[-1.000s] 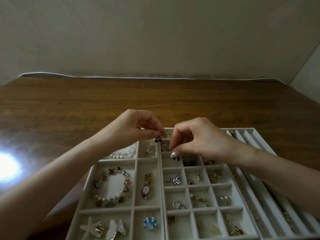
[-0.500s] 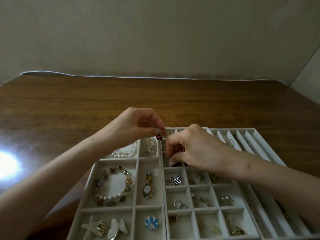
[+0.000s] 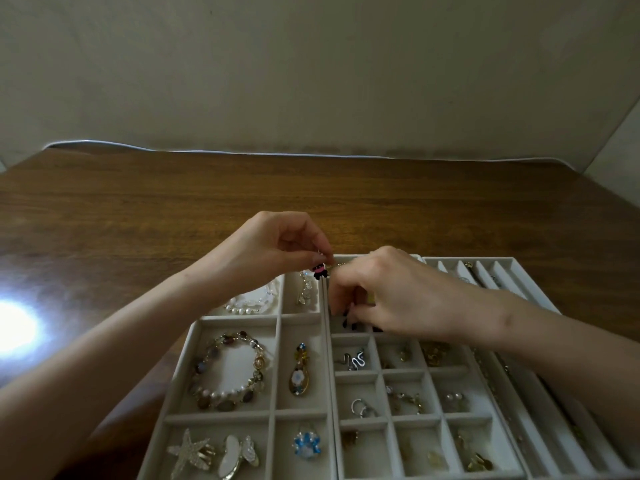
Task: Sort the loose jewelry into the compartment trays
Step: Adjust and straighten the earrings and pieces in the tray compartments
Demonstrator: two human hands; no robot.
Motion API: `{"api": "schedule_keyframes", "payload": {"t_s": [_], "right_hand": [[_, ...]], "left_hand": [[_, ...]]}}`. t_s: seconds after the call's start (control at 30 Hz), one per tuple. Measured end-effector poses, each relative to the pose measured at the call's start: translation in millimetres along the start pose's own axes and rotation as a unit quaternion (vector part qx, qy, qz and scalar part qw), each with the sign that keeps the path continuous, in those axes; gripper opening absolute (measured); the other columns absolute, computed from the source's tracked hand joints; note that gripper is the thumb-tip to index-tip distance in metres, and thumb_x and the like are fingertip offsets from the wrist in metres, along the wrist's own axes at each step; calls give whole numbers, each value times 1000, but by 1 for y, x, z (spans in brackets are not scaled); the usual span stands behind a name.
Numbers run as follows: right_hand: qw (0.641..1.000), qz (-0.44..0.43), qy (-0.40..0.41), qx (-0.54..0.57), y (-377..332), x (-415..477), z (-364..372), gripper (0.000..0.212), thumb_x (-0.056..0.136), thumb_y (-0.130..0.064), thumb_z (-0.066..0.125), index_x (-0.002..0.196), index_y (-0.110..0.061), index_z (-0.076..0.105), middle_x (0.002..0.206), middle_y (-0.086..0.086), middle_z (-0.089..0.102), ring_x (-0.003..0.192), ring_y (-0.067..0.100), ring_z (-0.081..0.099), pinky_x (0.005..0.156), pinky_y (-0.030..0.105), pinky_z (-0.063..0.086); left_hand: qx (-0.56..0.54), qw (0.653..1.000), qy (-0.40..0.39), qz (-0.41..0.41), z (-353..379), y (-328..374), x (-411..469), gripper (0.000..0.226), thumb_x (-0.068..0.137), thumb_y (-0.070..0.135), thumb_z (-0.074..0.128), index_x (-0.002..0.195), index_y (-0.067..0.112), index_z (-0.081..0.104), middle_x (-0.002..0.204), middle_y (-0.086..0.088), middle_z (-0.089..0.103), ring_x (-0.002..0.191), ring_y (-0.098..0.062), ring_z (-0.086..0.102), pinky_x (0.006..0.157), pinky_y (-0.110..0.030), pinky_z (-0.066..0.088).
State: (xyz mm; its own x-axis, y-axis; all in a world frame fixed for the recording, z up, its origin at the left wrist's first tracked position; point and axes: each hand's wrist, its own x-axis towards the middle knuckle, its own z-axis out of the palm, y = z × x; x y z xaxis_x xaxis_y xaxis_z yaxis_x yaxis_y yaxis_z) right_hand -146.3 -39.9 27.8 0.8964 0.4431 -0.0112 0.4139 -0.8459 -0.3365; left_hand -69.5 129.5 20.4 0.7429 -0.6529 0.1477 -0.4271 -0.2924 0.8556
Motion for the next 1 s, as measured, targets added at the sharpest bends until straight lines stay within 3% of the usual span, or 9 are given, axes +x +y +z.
{"api": "schedule_keyframes", "payload": {"t_s": [0.1,0.27,0.43,0.67,0.77,0.87,1.0], "right_hand": [[1000,-10,-17,3,3,2,-8,23,82,-4,65,90,-25,60,87,-9,63,79,4,58,70,23,48],[997,-29,-78,-2,0,1,-9,27,86,-3,60,89,-27,48,84,-15,54,77,0,54,68,19,46],[997,-29,-73,-4,1,5,-3,26,84,-2,62,89,-25,51,83,-11,57,75,2,56,66,19,47],[997,5,-66,37,2,4,-4,15,82,-6,70,91,-18,65,82,-11,62,77,1,60,73,20,52],[997,-6,-46,-59,2,3,0,12,82,-17,71,90,-23,64,73,-21,49,77,-4,46,83,15,35],[996,-22,-16,-87,6,1,5,7,83,-21,70,86,-25,66,78,-18,57,87,-7,34,93,15,26],[993,-25,6,-119,6,-1,11,7,86,-20,66,91,-24,68,88,-17,48,94,-5,20,82,11,15]], "left_hand": [[1,1000,2,-3,0,-1,0,8,81,4,66,87,10,68,80,1,72,76,-6,68,69,-14,50],[-2,1000,3,-1,-2,-2,0,9,81,5,66,87,11,67,85,-1,73,82,-11,69,76,-20,54],[-5,1000,9,-5,-4,-3,1,8,82,6,66,87,12,68,86,-2,73,85,-17,69,82,-30,55],[-10,1000,11,-4,-5,-2,1,9,82,4,65,89,9,67,86,0,73,79,-8,68,72,-15,52],[-11,1000,11,-6,-4,-2,1,9,82,3,65,89,9,67,86,-1,73,78,-7,68,72,-15,52],[-7,1000,13,-8,-4,-2,1,9,82,5,65,88,10,67,86,-1,73,80,-11,69,76,-19,54],[-5,1000,16,-11,-3,-1,1,9,81,5,66,88,11,67,85,1,73,80,-10,69,79,-21,54]]}}
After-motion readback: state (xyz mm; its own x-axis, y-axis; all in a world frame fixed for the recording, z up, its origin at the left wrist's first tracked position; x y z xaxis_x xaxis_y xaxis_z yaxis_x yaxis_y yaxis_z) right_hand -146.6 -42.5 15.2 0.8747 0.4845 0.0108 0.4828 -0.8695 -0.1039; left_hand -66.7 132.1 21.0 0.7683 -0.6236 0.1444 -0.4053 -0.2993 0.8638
